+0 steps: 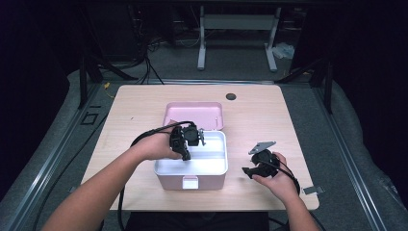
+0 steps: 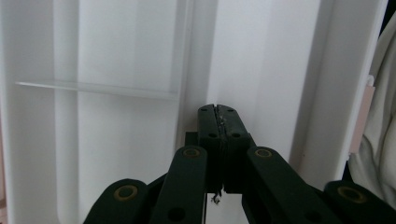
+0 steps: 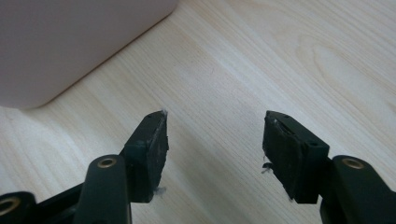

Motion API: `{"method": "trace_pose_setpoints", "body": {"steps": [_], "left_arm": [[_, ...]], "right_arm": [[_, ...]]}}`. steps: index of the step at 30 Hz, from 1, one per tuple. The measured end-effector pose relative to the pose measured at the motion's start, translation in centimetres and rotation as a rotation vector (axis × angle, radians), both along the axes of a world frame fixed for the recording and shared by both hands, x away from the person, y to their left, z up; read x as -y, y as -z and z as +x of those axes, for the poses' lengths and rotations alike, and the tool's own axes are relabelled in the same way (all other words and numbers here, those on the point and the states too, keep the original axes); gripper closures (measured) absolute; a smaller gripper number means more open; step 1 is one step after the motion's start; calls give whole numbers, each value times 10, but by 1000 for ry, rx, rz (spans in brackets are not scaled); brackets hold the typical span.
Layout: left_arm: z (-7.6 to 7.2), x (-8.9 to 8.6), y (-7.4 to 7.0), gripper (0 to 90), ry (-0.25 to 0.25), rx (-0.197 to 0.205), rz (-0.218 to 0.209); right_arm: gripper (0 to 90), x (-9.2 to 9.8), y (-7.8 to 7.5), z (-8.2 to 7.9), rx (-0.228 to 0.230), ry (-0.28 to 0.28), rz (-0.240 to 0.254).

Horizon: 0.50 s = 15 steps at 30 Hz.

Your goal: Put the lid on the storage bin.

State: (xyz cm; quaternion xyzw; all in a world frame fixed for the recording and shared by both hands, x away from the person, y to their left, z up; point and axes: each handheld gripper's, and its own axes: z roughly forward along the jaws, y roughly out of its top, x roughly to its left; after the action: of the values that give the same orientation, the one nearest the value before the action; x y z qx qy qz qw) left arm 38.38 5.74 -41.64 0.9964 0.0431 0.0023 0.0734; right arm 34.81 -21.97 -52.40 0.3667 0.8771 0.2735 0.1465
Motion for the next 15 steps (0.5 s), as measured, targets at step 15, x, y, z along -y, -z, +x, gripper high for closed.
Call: {"method": "trace_pose_setpoints", "body": {"steps": [15], "left_arm": [[-2,6,5,897,8,11,39]], "right_arm": [[385,-8,-25,18,6,38,66]]}}
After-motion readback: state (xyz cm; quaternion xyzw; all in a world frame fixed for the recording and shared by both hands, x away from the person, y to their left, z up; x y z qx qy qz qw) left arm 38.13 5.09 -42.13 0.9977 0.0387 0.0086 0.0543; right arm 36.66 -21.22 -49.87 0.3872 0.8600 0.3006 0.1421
